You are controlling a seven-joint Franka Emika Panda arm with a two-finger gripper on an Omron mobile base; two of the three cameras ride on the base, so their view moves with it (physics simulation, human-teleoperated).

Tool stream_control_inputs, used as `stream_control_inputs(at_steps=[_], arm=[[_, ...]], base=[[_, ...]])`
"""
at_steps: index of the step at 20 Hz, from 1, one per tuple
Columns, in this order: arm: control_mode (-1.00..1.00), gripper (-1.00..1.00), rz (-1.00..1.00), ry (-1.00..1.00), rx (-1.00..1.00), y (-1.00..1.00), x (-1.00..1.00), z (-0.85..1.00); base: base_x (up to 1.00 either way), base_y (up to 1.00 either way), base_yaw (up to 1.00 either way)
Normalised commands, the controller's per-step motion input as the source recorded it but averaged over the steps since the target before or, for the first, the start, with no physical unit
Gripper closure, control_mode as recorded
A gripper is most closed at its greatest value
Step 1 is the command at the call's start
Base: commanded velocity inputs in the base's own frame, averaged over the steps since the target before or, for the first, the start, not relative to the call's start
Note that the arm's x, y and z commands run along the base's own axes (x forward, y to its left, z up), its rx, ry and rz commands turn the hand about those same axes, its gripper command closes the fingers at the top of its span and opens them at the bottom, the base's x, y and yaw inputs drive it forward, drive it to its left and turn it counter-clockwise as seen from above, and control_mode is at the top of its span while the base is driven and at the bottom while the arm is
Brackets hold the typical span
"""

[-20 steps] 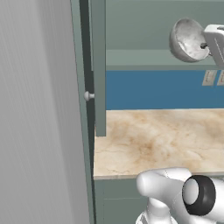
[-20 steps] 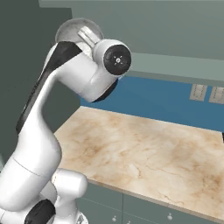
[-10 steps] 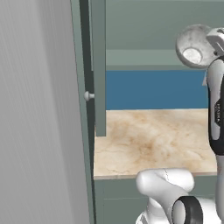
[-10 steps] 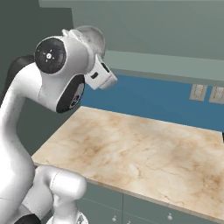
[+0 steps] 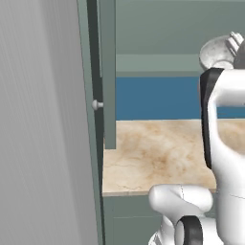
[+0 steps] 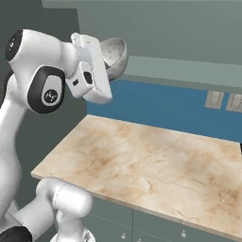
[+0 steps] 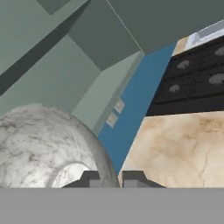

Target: Take the smaller bowl and place it next to the appetizer plate on the dining counter , and place the larger bowl next to the plate with cooked food.

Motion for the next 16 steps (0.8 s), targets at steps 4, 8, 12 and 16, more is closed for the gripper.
stream_control_inputs(at_steps=[4,8,12,16], arm=[[-1.00,1.00,-0.23,0.13,0.36,-0.28,-0.32,0.00],[-1.00,1.00,-0.18,0.12,0.41,0.02,-0.41,-0.02],[-1.00,1.00,-0.04,0.05,0.38,0.07,-0.67,-0.18],[-1.00,1.00,0.08,-0.14,0.21,0.10,-0.43,-0.12]], base=[[0.00,0.00,0.00],[0.00,0.00,0.00],[0.00,0.00,0.00],[0.00,0.00,0.00]])
